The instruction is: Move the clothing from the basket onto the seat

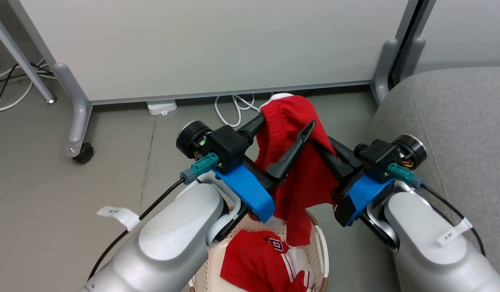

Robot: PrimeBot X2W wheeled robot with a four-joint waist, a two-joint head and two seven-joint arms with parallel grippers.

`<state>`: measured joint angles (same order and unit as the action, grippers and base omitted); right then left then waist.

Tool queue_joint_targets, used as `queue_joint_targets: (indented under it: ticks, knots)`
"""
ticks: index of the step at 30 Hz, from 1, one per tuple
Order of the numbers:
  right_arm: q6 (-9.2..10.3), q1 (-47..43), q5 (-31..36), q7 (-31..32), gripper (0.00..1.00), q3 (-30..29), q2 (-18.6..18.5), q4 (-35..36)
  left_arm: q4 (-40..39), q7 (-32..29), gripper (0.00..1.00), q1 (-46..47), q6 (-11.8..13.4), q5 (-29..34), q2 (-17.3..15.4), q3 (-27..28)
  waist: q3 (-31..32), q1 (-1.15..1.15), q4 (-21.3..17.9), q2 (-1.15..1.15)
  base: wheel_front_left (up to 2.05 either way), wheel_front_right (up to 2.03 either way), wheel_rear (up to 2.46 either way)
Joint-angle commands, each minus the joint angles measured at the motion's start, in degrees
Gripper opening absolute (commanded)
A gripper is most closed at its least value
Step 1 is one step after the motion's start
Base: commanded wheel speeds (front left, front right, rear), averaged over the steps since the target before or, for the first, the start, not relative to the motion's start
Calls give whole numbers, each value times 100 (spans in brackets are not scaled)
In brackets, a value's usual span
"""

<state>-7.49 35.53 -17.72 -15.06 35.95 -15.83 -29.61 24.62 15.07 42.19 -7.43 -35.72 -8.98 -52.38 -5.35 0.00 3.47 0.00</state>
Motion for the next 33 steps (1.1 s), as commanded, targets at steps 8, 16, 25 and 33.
queue_joint_targets:
  ticks: [8, 16, 25, 33]
  knots:
    - [-1, -251, 157, -19, 0, -660, 109, 154, -7, 15, 100, -291, 25, 106, -186, 113, -130, 0, -61, 0, 0, 0, 0]
    - [-1, -395, 283, -19, 0, -1189, 183, 372, -73, 15, 100, -486, 56, 196, -326, 155, -313, 0, -313, 0, 0, 0, 0]
    - [-1, -548, 355, -20, 0, -1683, 338, 664, -140, 15, 100, -558, 121, 302, -507, 226, -545, 0, -875, 0, 0, 0, 0]
    - [-1, -795, 437, -19, 0, -2050, 517, 931, -213, 15, 100, -577, 132, 375, -603, 227, -652, 0, -1441, 0, 0, 0, 0]
